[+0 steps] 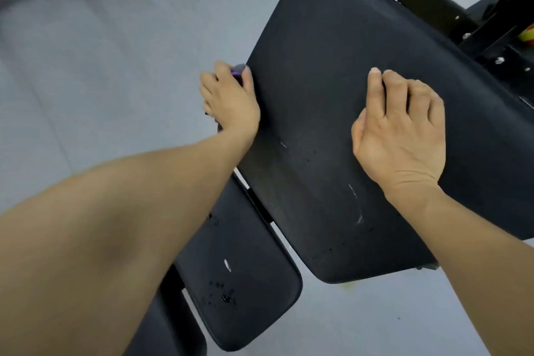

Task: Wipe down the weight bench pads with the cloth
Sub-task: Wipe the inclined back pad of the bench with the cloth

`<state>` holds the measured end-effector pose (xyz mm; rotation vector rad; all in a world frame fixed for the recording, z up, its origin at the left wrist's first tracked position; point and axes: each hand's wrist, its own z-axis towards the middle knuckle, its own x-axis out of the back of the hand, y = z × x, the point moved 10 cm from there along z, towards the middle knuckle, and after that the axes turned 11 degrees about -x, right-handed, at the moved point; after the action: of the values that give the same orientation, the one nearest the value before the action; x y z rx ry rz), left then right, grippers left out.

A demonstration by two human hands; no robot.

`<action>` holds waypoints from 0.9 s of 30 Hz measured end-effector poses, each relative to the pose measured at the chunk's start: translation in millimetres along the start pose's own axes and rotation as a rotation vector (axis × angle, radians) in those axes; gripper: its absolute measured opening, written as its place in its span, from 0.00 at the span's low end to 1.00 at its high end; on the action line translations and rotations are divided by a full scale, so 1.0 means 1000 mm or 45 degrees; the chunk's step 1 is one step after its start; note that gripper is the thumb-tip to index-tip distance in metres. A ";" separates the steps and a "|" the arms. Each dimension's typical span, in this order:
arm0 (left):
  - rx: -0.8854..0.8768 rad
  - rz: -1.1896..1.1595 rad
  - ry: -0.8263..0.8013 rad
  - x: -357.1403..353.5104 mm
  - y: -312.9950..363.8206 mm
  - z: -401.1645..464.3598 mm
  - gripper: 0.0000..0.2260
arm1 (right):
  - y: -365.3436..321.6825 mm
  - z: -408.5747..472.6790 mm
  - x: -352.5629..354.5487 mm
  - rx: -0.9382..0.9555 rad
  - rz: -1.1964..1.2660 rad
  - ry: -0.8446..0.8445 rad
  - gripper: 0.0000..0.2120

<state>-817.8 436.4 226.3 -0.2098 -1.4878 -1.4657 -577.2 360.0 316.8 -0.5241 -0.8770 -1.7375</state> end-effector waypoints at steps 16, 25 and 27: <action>-0.068 -0.062 0.003 0.004 0.024 -0.019 0.12 | -0.001 0.001 0.002 0.005 -0.016 0.023 0.22; -0.350 -0.045 -0.084 0.012 0.037 -0.108 0.13 | 0.000 0.002 0.002 0.000 0.031 -0.035 0.22; -0.206 -0.078 -0.070 0.010 0.035 -0.081 0.11 | -0.001 0.002 0.002 0.001 0.021 -0.025 0.22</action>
<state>-756.4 372.9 237.6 -0.3073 -1.4306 -1.6431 -578.8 360.2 319.3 -0.5474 -0.8849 -1.7196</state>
